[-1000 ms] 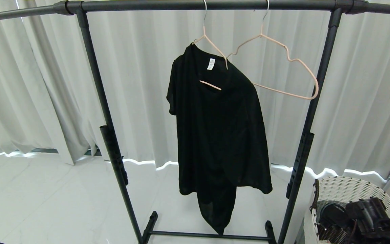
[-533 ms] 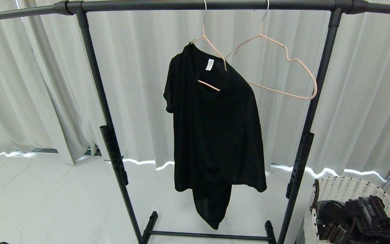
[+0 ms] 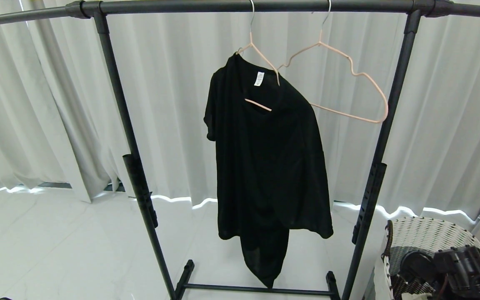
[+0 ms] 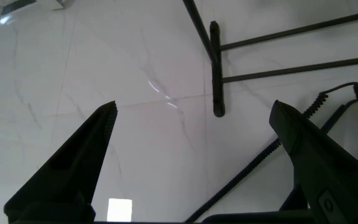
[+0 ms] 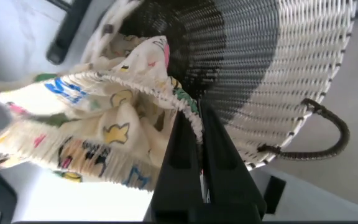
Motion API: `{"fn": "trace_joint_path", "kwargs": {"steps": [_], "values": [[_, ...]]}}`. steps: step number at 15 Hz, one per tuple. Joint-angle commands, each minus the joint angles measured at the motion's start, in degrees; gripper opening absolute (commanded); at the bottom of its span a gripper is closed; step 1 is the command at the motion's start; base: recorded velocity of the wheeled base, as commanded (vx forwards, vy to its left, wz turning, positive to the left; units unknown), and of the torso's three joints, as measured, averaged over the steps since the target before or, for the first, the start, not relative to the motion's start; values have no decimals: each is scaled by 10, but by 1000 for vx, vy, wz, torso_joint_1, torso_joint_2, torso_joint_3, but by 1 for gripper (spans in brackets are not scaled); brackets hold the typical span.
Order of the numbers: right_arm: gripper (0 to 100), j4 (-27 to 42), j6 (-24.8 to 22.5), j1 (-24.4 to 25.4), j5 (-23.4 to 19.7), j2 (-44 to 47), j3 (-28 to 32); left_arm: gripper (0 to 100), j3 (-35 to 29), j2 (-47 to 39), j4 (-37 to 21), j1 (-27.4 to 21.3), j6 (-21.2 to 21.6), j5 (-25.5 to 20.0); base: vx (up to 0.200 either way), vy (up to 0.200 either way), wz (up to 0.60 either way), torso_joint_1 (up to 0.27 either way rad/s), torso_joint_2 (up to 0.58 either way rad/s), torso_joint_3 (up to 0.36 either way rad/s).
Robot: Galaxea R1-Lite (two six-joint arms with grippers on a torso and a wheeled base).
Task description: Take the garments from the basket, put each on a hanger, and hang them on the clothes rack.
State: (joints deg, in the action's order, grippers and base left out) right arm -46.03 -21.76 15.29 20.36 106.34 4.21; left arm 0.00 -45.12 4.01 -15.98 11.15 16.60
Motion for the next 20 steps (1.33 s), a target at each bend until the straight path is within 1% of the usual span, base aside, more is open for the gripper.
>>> {"fn": "trace_joint_path", "kwargs": {"steps": [1,2,3,4,6,8,9,10,11,12,13,14,16,17,18,19,20], "values": [[0,7,-3,8,-11,-61,25,100,0,-2,0,0,0,-1,0,0,0,0,0,0],[0,31,-3,21,-10,-79,57,100,0,-7,0,-1,1,-2,0,0,0,0,0,0],[0,93,-3,37,-10,-106,102,100,0,-11,0,-5,0,-2,-200,0,0,-2,-2,-2],[0,176,-3,52,-11,-136,150,100,0,-11,0,-12,0,-2,-200,0,0,2,2,2],[0,391,1,85,-12,-194,272,100,0,-9,0,-17,0,-2,-200,0,0,12,2,-2],[0,507,11,109,-12,-218,352,100,0,-8,0,-17,-2,-2,-200,0,0,-10,0,0],[0,522,17,116,-12,-221,365,100,0,-8,0,-17,-3,-2,-200,0,0,2,2,2],[0,539,36,135,-12,-221,395,100,0,-6,-1,-17,-23,-6,-200,0,0,-7,2,-2],[0,550,47,154,-12,-221,414,100,0,-2,-1,-17,-41,-23,-200,0,0,-2,2,-2],[0,558,51,164,-12,-221,425,100,0,7,-2,-17,-41,-29,-200,0,0,-7,7,2],[0,575,57,188,-12,-219,452,100,0,33,-3,-24,-40,-33,0,0,0,0,0,0],[0,582,66,208,-12,-216,472,100,0,35,-6,-23,-47,-36,0,0,0,0,0,0],[0,597,98,255,-12,-206,519,100,0,55,-7,-24,-54,-39,0,0,0,0,0,0],[0,615,111,273,-12,-199,542,100,0,102,-6,-34,-54,-70,0,0,0,0,0,0],[0,633,119,287,-12,-197,562,100,-5,155,-3,-55,-54,-149,0,0,0,0,0,0],[0,647,126,302,-12,-195,578,100,-33,183,-3,-56,-55,-225,0,0,0,0,0,0],[0,648,133,311,-12,-192,588,100,-64,177,-3,-56,-55,-246,0,0,0,0,0,0]]}}
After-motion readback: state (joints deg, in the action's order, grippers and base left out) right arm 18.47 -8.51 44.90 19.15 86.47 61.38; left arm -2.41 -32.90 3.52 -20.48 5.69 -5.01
